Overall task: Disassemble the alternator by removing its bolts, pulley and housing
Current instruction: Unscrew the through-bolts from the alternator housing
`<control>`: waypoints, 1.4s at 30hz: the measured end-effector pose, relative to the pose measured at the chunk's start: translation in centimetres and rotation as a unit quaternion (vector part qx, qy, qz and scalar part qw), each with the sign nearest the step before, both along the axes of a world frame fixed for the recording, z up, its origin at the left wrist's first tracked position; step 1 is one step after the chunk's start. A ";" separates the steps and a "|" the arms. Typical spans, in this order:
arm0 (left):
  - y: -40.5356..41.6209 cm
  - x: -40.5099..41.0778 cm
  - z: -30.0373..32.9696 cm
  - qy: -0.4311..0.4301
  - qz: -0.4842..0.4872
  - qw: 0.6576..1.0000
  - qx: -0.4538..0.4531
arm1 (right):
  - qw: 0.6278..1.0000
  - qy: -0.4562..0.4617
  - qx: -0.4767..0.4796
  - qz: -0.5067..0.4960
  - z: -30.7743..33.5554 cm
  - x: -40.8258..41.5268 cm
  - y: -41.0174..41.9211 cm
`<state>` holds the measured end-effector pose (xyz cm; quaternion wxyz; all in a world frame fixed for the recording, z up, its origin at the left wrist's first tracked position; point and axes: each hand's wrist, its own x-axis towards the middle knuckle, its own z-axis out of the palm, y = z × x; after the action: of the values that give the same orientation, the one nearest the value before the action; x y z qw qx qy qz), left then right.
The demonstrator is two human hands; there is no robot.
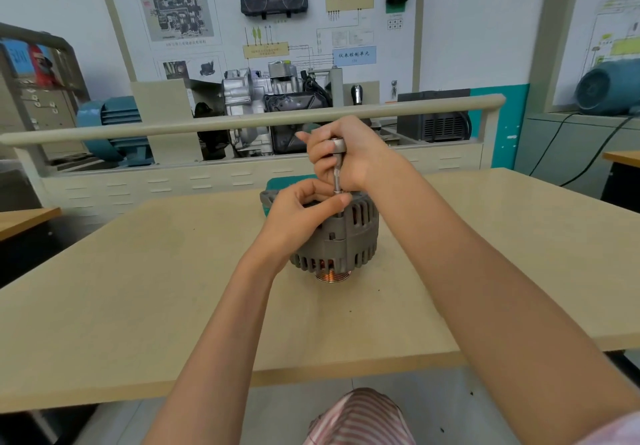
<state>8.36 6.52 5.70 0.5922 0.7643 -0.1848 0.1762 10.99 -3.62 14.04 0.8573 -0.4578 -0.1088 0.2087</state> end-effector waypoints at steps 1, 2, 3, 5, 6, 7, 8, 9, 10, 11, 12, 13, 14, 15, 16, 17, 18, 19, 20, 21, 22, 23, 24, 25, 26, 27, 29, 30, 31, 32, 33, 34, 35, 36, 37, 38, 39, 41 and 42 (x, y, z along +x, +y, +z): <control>0.0 0.0 0.0 0.002 0.001 1.000 -0.003 | 0.999 0.006 -0.006 0.042 0.0 0.1 -0.2; -0.1 0.0 0.0 0.002 0.004 1.000 -0.006 | 0.997 0.012 -0.007 0.071 0.1 0.1 -0.4; -0.1 0.0 0.0 0.000 0.007 1.000 -0.009 | 0.997 0.016 -0.005 0.077 0.1 0.1 -0.5; -0.1 0.1 0.0 -0.009 0.008 1.000 -0.010 | 1.000 0.011 0.002 0.026 0.0 -0.2 -0.2; -0.1 0.1 -0.1 -0.012 0.007 1.000 -0.008 | 0.999 0.004 0.003 -0.034 -0.1 -0.4 0.2; -0.1 0.1 -0.1 -0.013 0.008 1.000 -0.006 | 0.994 -0.009 0.006 -0.112 -0.3 -0.6 0.6; -0.2 0.2 -0.2 -0.014 0.010 1.000 -0.004 | 0.980 -0.026 0.011 -0.196 -0.5 -0.7 1.1; -0.2 0.2 -0.2 -0.015 0.015 1.000 -0.003 | 0.963 -0.037 0.021 -0.266 -0.6 -0.7 1.5; -0.2 0.1 -0.2 -0.016 0.019 1.000 -0.003 | 0.951 -0.040 0.036 -0.303 -0.8 -0.6 1.7; -0.2 0.1 -0.2 -0.017 0.024 1.000 -0.005 | 0.948 -0.032 0.053 -0.311 -0.7 -0.7 1.8; -0.2 0.1 -0.2 -0.018 0.026 0.999 -0.007 | 0.952 -0.021 0.066 -0.298 -0.6 -0.8 1.8; -0.2 0.1 -0.3 -0.018 0.026 0.999 -0.008 | 0.958 -0.009 0.075 -0.276 -0.3 -0.9 1.7; -0.2 0.1 -0.2 -0.016 0.022 1.000 -0.006 | 0.965 0.004 0.079 -0.251 -0.1 -1.0 1.5; -0.1 0.1 -0.2 -0.011 0.018 1.000 -0.005 | 0.971 0.016 0.080 -0.223 0.1 -0.9 1.2; -0.1 0.0 -0.2 -0.003 0.014 1.000 -0.006 | 0.978 0.027 0.078 -0.190 0.2 -0.7 0.8; -0.1 0.0 -0.1 0.005 0.009 1.000 -0.010 | 0.985 0.036 0.076 -0.151 0.2 -0.5 0.5; -0.1 0.0 -0.1 0.012 0.005 1.000 -0.013 | 0.991 0.042 0.067 -0.108 0.3 -0.2 0.2; -0.1 0.0 -0.1 0.014 0.005 1.000 -0.016 | 0.996 0.043 0.051 -0.064 0.2 0.0 0.0; -0.1 0.0 -0.1 0.013 0.007 1.000 -0.019 | 0.999 0.038 0.032 -0.021 0.3 0.1 -0.3; -0.2 0.1 -0.1 0.011 0.011 1.000 -0.024 | 0.999 0.032 0.014 0.014 0.3 0.1 -0.4; -0.2 0.1 -0.1 0.008 0.013 0.999 -0.028 | 0.999 0.027 0.001 0.037 0.3 0.1 -0.5; -0.2 0.2 -0.1 0.005 0.015 0.999 -0.032 | 0.999 0.025 -0.002 0.043 0.3 0.0 -0.5; -0.3 0.2 -0.2 0.003 0.015 0.999 -0.033 | 0.999 0.027 0.004 0.033 0.3 -0.1 -0.5; -0.3 0.2 -0.1 0.001 0.015 0.999 -0.033 | 0.999 0.029 0.016 0.002 0.3 -0.3 -0.3; -0.3 0.2 -0.2 -0.002 0.013 0.999 -0.032 | 0.998 0.027 0.029 -0.050 0.1 -0.5 0.1; -0.3 0.2 -0.2 -0.007 0.012 0.999 -0.029 | 0.992 0.017 0.041 -0.118 -0.1 -0.7 0.5; -0.3 0.1 -0.2 -0.017 0.011 1.000 -0.024 | 0.965 -0.019 0.057 -0.254 -0.7 -0.8 1.3; -0.3 0.1 -0.2 -0.020 0.012 0.999 -0.024 | 0.955 -0.029 0.060 -0.287 -0.8 -0.8 1.4; -0.3 0.1 -0.3 -0.022 0.012 0.999 -0.026 | 0.955 -0.031 0.056 -0.290 -0.8 -0.8 1.5; -0.3 0.1 -0.3 -0.020 0.011 0.999 -0.028 | 0.961 -0.031 0.044 -0.271 -0.7 -0.9 1.4; -0.2 0.1 -0.2 -0.015 0.009 0.999 -0.030 | 0.971 -0.028 0.029 -0.237 -0.5 -1.0 1.3; -0.1 0.1 -0.2 -0.009 0.006 0.999 -0.030 | 0.980 -0.019 0.014 -0.200 -0.3 -1.1 1.1; -0.1 0.1 -0.1 -0.001 0.002 1.000 -0.029 | 0.987 -0.010 0.001 -0.163 -0.1 -1.0 0.8; 0.0 0.1 -0.1 0.006 -0.003 1.000 -0.028 | 0.992 -0.002 -0.005 -0.125 0.1 -0.7 0.5; 0.1 0.1 0.0 0.012 -0.007 0.999 -0.029 | 0.997 0.003 -0.007 -0.082 0.2 -0.3 0.3; 0.2 0.1 0.0 0.015 -0.009 0.999 -0.032 | 0.999 0.009 -0.010 -0.034 0.2 0.1 0.1; 0.2 0.0 0.1 0.018 -0.009 0.999 -0.036 | 1.000 0.013 -0.014 0.016 0.3 0.3 -0.2; 0.1 0.0 0.2 0.018 -0.001 0.999 -0.038 | 0.996 0.016 -0.020 0.088 0.4 0.4 -0.6; 0.1 0.0 0.2 0.016 0.002 0.999 -0.037 | 0.995 0.017 -0.021 0.096 0.4 0.3 -0.7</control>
<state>8.37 6.63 5.87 0.6224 0.7450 -0.1671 0.1724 11.29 -4.32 14.40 0.8249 -0.4598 -0.1332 0.3006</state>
